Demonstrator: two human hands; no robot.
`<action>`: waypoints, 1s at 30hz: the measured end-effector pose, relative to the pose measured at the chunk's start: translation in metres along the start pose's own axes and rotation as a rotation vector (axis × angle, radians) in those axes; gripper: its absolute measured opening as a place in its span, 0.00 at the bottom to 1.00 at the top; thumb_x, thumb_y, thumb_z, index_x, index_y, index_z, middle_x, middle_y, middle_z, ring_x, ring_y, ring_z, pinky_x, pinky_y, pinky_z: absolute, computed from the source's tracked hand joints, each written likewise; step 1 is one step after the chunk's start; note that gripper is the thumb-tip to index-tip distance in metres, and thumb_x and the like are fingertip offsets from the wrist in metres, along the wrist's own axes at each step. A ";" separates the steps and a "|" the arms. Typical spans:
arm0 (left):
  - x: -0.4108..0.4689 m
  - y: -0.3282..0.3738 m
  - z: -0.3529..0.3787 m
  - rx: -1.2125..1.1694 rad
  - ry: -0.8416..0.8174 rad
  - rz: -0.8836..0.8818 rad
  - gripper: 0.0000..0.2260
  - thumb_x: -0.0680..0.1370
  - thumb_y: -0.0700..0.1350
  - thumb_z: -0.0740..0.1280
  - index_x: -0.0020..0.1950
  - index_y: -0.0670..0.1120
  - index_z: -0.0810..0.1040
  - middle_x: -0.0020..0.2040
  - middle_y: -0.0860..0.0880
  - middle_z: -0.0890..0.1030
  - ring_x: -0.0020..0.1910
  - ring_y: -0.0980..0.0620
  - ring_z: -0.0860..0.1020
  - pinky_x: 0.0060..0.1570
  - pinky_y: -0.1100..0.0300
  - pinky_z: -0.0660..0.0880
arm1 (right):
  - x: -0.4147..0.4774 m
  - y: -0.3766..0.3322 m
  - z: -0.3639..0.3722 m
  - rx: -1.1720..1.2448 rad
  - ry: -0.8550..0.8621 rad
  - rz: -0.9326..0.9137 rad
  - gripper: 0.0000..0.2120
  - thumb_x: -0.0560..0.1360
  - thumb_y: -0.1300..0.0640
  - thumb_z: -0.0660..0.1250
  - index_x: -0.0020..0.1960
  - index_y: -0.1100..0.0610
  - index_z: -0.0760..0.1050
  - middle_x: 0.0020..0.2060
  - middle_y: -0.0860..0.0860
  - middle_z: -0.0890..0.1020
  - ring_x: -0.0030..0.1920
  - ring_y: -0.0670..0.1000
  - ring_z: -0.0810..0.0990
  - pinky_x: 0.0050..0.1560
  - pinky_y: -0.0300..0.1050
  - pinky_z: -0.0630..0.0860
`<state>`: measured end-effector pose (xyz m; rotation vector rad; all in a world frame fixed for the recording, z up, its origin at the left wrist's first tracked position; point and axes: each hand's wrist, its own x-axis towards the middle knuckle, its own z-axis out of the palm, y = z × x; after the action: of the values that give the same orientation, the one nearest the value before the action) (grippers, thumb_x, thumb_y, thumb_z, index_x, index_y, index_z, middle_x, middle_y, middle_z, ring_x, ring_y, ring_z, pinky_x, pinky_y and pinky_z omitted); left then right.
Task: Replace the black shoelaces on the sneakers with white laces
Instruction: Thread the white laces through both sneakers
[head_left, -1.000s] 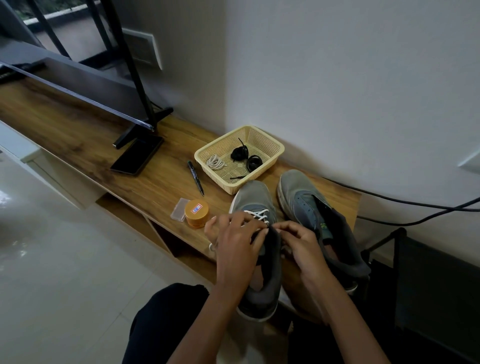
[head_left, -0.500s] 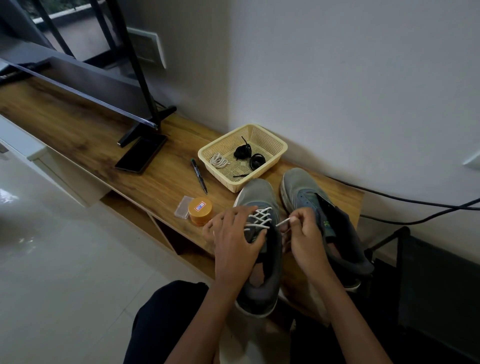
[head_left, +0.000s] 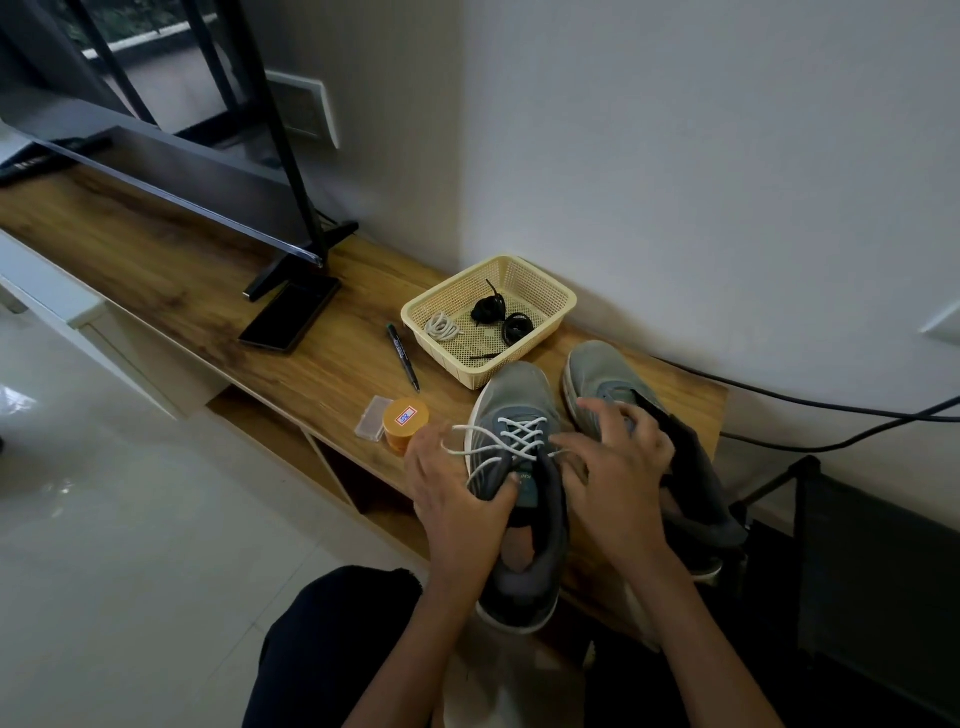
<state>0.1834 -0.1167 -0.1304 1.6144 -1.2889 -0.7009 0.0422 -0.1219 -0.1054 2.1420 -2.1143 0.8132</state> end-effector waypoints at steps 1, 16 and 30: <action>0.000 -0.001 0.001 -0.004 0.012 0.008 0.33 0.66 0.43 0.77 0.66 0.47 0.64 0.69 0.46 0.63 0.70 0.49 0.60 0.67 0.54 0.59 | 0.000 0.000 0.002 0.007 -0.002 0.006 0.08 0.64 0.60 0.76 0.42 0.51 0.82 0.56 0.52 0.79 0.61 0.57 0.64 0.56 0.63 0.65; -0.005 0.003 0.001 0.075 -0.015 0.007 0.15 0.69 0.47 0.74 0.55 0.53 0.76 0.71 0.51 0.62 0.70 0.51 0.56 0.63 0.59 0.53 | 0.003 0.019 -0.026 -0.009 0.099 0.174 0.16 0.65 0.62 0.74 0.52 0.51 0.81 0.63 0.53 0.73 0.65 0.60 0.62 0.62 0.66 0.60; -0.005 0.005 0.000 0.086 -0.021 0.003 0.12 0.70 0.46 0.73 0.52 0.51 0.79 0.66 0.51 0.69 0.68 0.51 0.62 0.58 0.66 0.51 | -0.001 0.032 -0.022 -0.025 0.150 0.227 0.02 0.69 0.60 0.72 0.41 0.55 0.80 0.55 0.53 0.78 0.61 0.57 0.65 0.62 0.61 0.59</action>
<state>0.1798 -0.1126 -0.1259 1.6777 -1.3530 -0.6705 0.0042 -0.1154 -0.0976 1.7888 -2.3012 0.9269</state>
